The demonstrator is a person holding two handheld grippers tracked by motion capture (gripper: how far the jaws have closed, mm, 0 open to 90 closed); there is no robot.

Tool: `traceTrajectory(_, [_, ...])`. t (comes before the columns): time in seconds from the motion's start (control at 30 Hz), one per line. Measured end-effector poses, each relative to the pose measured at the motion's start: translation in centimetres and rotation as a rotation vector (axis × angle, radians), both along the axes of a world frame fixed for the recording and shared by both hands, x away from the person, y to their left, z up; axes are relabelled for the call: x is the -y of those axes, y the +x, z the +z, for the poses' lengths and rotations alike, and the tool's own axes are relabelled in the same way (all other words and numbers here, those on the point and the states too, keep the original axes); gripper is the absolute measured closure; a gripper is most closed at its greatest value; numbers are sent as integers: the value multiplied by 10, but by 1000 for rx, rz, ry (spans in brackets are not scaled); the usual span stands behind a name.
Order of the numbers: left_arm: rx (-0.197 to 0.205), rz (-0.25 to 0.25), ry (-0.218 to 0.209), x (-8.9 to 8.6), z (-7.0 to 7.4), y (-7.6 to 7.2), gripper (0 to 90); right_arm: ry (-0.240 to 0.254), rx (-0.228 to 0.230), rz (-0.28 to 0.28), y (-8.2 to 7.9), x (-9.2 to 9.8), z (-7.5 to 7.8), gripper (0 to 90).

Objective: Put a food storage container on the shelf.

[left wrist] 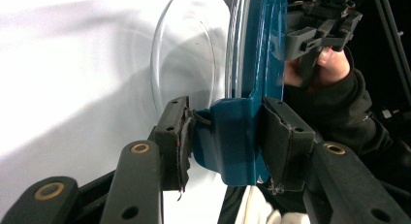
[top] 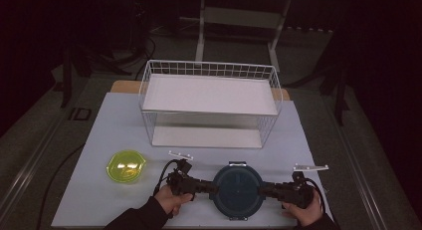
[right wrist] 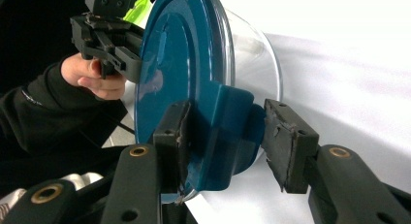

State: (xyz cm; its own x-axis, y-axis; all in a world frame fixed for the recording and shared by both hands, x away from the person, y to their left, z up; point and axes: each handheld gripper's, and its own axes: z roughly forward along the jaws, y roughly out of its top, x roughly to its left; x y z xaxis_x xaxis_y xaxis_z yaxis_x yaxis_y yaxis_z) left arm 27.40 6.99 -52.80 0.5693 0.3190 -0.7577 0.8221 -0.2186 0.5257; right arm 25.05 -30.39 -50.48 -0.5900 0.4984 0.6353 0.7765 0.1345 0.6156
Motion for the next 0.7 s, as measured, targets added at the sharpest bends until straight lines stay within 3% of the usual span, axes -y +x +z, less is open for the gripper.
traceTrajectory(0.27, [-18,7,-4,-1,-1,1,562,60,-98,27,4,2,-4,561])
traceTrajectory(0.47, [0,1,6,-1,2,-3,566,40,-81,11,0,1,0,567])
traceTrajectory(0.7, [-8,14,-24,-4,8,-4,567,54,-65,4,-1,-1,7,570])
